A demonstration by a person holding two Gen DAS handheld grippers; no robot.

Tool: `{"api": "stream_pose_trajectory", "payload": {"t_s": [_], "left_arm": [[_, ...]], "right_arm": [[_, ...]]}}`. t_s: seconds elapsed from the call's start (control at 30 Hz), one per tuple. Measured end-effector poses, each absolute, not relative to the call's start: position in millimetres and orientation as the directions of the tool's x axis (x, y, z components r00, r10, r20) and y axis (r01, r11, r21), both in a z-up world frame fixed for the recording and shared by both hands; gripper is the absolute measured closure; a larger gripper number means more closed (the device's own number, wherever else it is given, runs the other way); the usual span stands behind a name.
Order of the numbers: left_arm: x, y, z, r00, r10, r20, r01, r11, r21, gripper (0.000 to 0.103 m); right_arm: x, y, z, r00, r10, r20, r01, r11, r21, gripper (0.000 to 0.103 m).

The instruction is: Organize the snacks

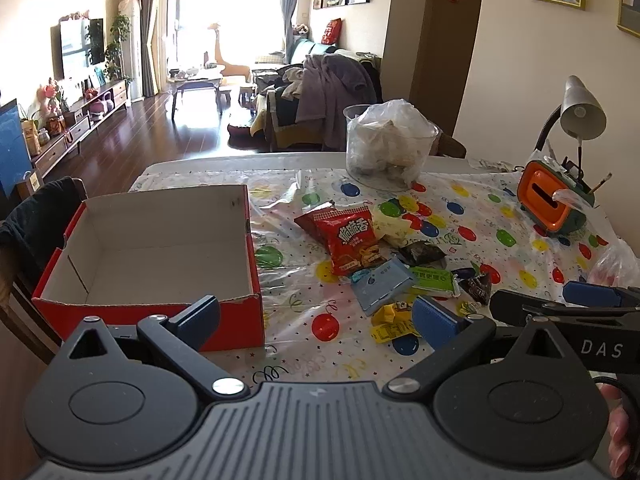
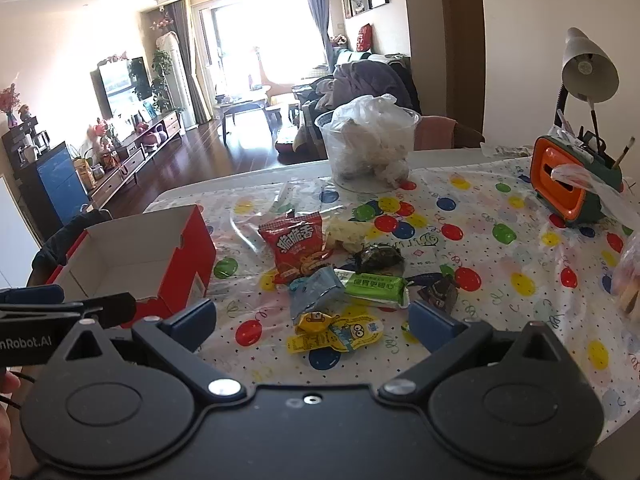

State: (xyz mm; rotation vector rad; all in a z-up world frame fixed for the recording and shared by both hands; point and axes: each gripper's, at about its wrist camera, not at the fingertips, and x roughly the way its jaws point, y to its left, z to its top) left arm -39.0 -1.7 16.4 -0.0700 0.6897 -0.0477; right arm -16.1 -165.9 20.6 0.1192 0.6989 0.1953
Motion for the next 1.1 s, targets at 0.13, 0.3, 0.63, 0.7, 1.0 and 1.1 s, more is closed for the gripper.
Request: {"api": "stream_pose_trajectory", "payload": {"t_s": [0.13,0.3,0.63,0.7,1.0,1.1], "left_arm": [[-39,-2,17,0.772,-0.071,-0.631,0.025,0.996,-0.081,0.000],[-37,-4,17,0.773,-0.068,-0.631,0.024,0.997,-0.078,0.000],[-8,-24,5,0.749,-0.171,-0.640,0.163,0.984,-0.072,0.000],[2,-34,-3,0.724,-0.210,-0.657,0.219,0.973,-0.070,0.000],[39,-75,-41,0.661,-0.268,-0.701,0.343,0.939,-0.035,0.000],[53,-87,-53,0.649,-0.261,-0.715,0.352,0.936,-0.021,0.001]], "right_arm": [[-17,-166,21,0.749,0.214,-0.627,-0.132,0.976,0.176,0.000],[-16,-167,21,0.748,0.216,-0.627,-0.136,0.975,0.174,0.000],[14,-194,4,0.721,0.208,-0.660,-0.136,0.978,0.160,0.000],[22,-202,-2,0.716,0.201,-0.669,-0.143,0.980,0.142,0.000],[63,-233,-51,0.661,0.187,-0.726,-0.189,0.979,0.080,0.007],[76,-242,-70,0.630,0.193,-0.752,-0.202,0.976,0.081,0.015]]}}
